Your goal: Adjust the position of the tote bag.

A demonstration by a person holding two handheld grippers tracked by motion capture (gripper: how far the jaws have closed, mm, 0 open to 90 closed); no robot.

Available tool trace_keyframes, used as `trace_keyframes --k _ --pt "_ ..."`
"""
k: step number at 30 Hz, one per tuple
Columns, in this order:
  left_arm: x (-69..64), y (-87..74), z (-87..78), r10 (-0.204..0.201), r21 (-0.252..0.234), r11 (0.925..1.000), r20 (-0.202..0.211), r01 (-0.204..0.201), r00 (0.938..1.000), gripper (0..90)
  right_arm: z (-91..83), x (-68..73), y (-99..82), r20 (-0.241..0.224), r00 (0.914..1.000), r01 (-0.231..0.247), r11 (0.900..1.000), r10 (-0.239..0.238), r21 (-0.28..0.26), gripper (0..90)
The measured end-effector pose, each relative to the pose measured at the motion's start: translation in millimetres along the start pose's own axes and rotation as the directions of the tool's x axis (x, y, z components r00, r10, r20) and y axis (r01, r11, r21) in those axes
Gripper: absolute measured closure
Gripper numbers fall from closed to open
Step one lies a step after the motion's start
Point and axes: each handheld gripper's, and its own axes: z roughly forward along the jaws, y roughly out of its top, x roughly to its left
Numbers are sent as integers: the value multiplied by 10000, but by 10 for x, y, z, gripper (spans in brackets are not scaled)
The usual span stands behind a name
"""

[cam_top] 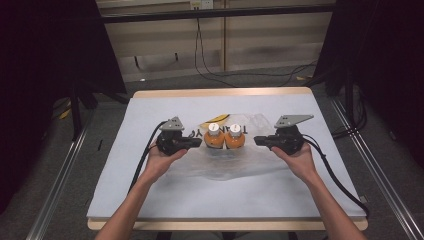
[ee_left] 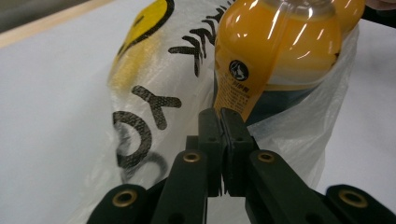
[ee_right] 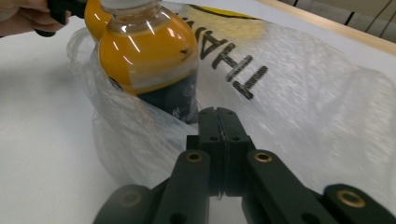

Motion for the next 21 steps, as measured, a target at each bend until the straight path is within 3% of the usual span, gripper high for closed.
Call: trace_keyframes --k 3,4,7,10,12,15,16,18,19,20,21 --pt "-9 -7 90 -140 35 9999 168 139 9998 883 129 12 46 -142 9999 85 9996 -81 253 900" --pt "-14 -6 133 152 359 9992 18 -153 9999 886 195 -2 56 -154 9999 30 9995 -25 316 900" --pt "-13 -19 192 235 767 9968 -128 -225 9996 882 270 -22 72 -198 9998 -11 9994 18 346 900" --pt "21 -86 279 136 1029 9946 24 -137 9999 878 393 -16 94 -365 9993 -32 9994 45 353 900" --pt "23 -129 313 245 1409 9897 88 -255 9997 859 433 -10 86 -346 9994 67 9985 -48 549 900" --pt "15 -151 295 252 1527 9879 196 -279 9995 843 442 -11 73 -352 9994 -3 9984 23 569 900" --pt "19 -158 285 420 1749 9835 287 -464 9987 825 440 -8 76 -325 9995 48 9987 -32 516 900" --pt "0 -187 298 543 1796 9821 194 -570 9983 801 432 -5 82 -272 9996 26 9989 -13 461 900" --pt "-5 -200 305 444 1838 9817 370 -505 9983 790 430 -8 84 -311 9995 1 9992 11 389 900" --pt "-19 -211 314 467 1959 9790 502 -557 9976 785 430 -10 83 -314 9995 -46 9993 58 383 900" --pt "-45 -219 337 743 2190 9721 524 -841 9959 786 439 -10 74 -364 9993 -59 9991 74 428 900"
